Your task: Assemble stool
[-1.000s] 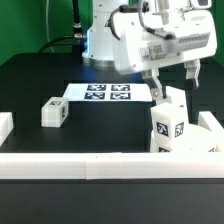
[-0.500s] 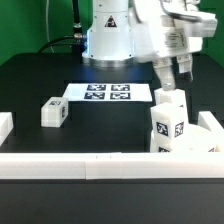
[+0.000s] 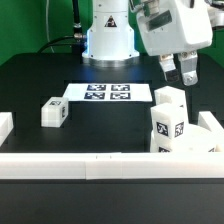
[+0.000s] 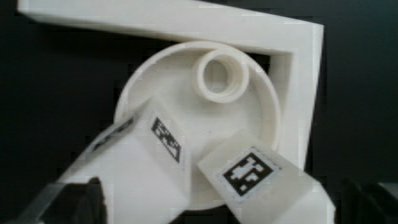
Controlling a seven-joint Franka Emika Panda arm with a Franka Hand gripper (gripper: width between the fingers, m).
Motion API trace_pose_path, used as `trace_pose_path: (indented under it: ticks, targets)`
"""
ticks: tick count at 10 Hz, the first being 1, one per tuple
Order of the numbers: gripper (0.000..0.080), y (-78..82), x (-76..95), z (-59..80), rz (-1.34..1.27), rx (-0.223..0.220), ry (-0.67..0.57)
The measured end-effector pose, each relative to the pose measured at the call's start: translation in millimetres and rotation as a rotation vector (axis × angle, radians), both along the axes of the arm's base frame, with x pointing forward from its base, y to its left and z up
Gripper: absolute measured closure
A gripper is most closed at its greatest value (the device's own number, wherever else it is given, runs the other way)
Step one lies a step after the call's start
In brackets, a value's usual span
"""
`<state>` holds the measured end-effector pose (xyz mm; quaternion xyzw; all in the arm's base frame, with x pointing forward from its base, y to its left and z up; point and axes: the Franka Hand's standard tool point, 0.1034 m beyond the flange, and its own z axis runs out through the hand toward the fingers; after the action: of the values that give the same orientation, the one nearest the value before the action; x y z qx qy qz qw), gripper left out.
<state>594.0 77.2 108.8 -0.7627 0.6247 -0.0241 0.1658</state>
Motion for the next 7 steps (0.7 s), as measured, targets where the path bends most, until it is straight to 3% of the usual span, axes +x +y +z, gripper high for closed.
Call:
trace_pose_path:
  ticks: [2,4,7]
  targets:
    - [0.0150,-1.3,0.2,-0.1,0.135,-0.039,-0.030]
    - [0.0150,-1.0,-0.4,-0.3,0.430,-0.135,-0.061]
    - [0.0150,1.4,-1.7,-0.5,0.798,-0.233,-0.099]
